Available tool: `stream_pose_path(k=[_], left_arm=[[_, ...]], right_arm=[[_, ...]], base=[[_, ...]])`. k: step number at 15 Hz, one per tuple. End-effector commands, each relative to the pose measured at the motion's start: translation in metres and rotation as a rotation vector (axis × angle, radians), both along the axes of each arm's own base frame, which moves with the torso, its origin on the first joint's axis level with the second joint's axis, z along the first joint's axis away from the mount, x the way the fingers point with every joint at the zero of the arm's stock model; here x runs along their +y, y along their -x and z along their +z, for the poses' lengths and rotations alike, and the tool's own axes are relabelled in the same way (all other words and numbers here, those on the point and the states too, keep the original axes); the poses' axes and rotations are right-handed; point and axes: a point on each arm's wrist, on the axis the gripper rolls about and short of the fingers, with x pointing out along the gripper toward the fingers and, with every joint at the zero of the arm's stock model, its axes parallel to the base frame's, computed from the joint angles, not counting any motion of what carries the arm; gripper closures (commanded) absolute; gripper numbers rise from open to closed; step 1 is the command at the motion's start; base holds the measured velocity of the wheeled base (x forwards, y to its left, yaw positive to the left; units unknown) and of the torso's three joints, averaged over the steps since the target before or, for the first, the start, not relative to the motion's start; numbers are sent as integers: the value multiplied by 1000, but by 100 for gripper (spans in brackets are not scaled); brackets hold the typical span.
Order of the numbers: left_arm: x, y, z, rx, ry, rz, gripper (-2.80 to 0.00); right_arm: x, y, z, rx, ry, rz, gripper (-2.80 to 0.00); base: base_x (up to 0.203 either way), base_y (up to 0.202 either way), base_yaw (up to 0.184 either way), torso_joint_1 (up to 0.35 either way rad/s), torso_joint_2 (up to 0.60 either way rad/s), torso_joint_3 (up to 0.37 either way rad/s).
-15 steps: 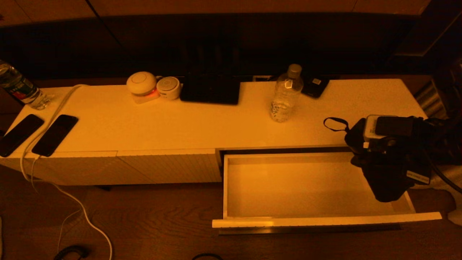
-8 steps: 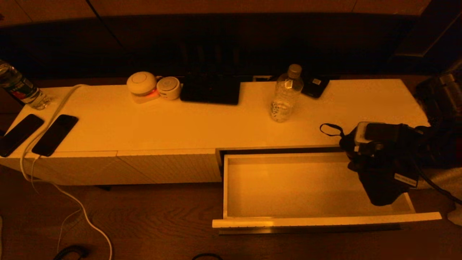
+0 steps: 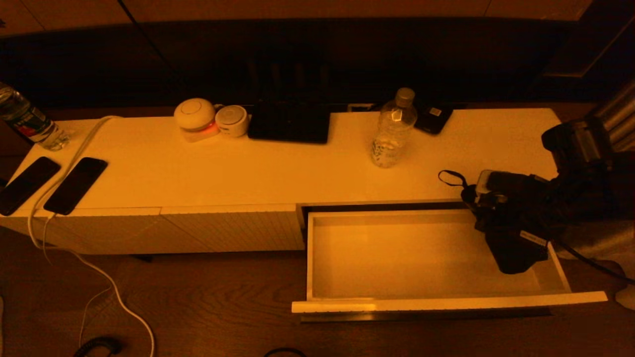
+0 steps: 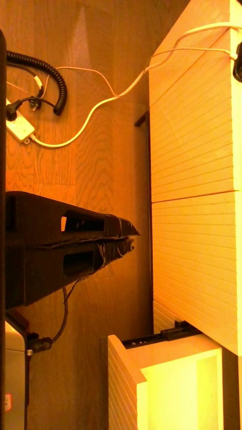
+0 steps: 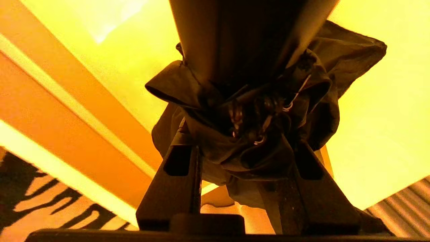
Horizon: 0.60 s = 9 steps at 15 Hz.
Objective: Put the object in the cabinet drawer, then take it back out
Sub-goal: Put the umbrella in the drawer
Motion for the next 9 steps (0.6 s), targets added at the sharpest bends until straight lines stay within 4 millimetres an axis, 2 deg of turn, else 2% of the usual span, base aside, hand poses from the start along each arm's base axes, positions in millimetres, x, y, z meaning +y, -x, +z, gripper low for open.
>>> stream_pose_path(k=[1, 5, 9], left_arm=[[0, 0, 0, 0, 1, 0, 0], [0, 0, 0, 0, 1, 0, 0], [0, 0, 0, 0, 1, 0, 0]], right_arm=[[-2, -7, -9, 29, 10, -1, 0], [-19, -6, -18, 44, 163, 94, 0], [-21, -7, -27, 53, 214, 134, 0]], base=[[0, 0, 0, 0, 0, 0], [0, 0, 0, 0, 0, 0], [0, 0, 0, 0, 0, 0]])
